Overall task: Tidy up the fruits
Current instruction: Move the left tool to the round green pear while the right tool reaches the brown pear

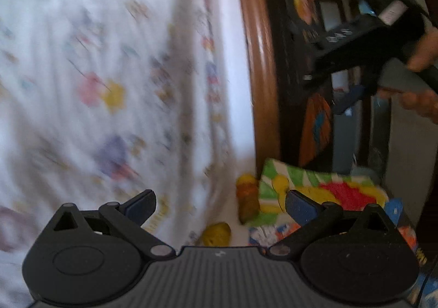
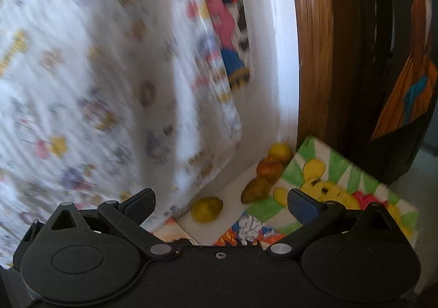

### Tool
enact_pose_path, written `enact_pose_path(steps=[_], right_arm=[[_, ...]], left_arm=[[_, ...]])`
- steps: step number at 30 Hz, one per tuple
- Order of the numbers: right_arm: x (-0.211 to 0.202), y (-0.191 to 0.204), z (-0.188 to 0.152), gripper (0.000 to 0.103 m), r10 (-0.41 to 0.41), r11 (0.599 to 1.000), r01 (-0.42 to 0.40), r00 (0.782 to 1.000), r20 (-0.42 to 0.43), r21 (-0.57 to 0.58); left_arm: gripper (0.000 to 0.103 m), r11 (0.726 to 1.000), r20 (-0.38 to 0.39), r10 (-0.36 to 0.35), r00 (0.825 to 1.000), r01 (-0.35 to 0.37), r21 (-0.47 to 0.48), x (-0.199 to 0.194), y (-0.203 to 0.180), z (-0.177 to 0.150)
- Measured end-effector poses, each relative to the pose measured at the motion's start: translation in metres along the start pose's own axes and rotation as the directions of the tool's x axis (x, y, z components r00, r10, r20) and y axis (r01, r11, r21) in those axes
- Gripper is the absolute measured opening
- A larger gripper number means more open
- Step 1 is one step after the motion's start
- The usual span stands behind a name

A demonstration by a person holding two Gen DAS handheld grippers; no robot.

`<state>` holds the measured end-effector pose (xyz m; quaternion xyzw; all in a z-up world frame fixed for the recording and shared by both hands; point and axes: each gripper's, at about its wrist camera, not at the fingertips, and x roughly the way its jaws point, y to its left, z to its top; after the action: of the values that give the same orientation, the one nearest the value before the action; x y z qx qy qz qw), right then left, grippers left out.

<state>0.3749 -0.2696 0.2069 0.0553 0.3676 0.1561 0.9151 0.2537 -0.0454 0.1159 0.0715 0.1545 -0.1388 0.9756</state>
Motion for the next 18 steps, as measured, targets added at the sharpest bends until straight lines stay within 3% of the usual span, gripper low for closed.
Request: enact_pose_path(steps=[9,18], right_arm=[[0.123,-0.052,-0.028,0.099,-0.007,0.995,0.017,0.995,-0.099,0.1],[0.203,-0.074,-0.033,0.091,0.025,0.979,0.003,0.99,-0.136,0.205]], left_arm=[[0.103,0.997,-0.11,-0.012,0.994,0.02,0.078,0.093,-0.023,-0.048],[0.103,0.995,-0.172,-0.031,0.985,0.046,0.084,0.158,-0.013,-0.067]])
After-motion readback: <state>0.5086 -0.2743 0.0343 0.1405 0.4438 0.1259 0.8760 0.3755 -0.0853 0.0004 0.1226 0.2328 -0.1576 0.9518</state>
